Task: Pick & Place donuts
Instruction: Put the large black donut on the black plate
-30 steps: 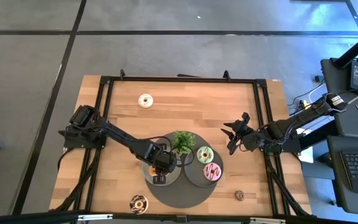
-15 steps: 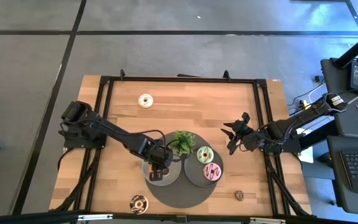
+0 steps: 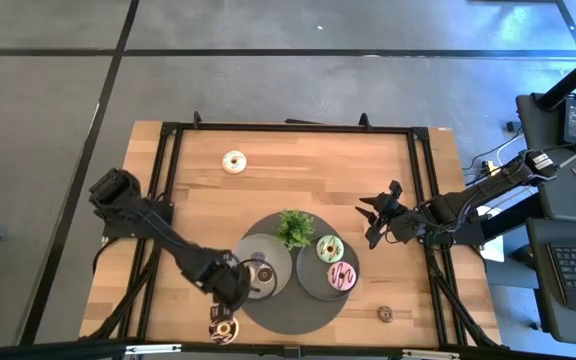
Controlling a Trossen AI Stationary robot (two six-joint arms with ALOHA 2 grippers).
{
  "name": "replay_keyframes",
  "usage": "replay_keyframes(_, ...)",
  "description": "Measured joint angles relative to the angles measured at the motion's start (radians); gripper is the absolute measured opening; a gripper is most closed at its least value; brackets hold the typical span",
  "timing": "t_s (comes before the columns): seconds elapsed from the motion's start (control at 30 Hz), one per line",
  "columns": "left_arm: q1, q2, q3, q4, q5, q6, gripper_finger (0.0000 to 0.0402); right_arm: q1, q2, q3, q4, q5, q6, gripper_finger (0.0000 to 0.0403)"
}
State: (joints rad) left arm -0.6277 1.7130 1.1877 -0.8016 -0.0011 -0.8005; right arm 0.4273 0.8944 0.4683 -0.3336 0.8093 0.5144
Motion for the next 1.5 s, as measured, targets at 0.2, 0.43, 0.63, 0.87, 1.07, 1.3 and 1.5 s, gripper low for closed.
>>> replay_keyframes(0.2,-0.055,0.0,0.0,0.05,-0.077,-0.045,0.0084,0.0,0.0,0.0,0.0,-0.033,0.005,0.0133)
replay_keyframes(0.43,-0.071,0.001,0.0,0.068,-0.104,-0.104,0.0136,0.0,0.0,0.0,0.0,-0.106,0.019,0.0133)
replay_keyframes(0.63,-0.092,0.001,0.0,0.105,-0.116,-0.12,0.0198,0.0,0.0,0.0,0.001,-0.089,-0.038,0.0133)
replay_keyframes(0.87,-0.1,0.001,0.0,0.166,-0.13,-0.173,0.0222,0.0,0.0,0.0,0.001,-0.061,-0.078,0.0133)
replay_keyframes(1.07,-0.115,0.001,0.0,0.187,-0.139,-0.173,0.0211,-0.007,0.0,0.0,0.014,-0.007,-0.156,0.0133)
replay_keyframes(1.3,-0.184,0.042,0.001,0.203,-0.111,-0.166,0.0186,-0.007,0.0,0.0,0.012,-0.025,-0.156,0.0133)
replay_keyframes(1.5,-0.237,0.087,0.001,0.2,-0.1,-0.172,0.0164,-0.007,0.0,0.0,0.009,-0.081,-0.119,0.0133)
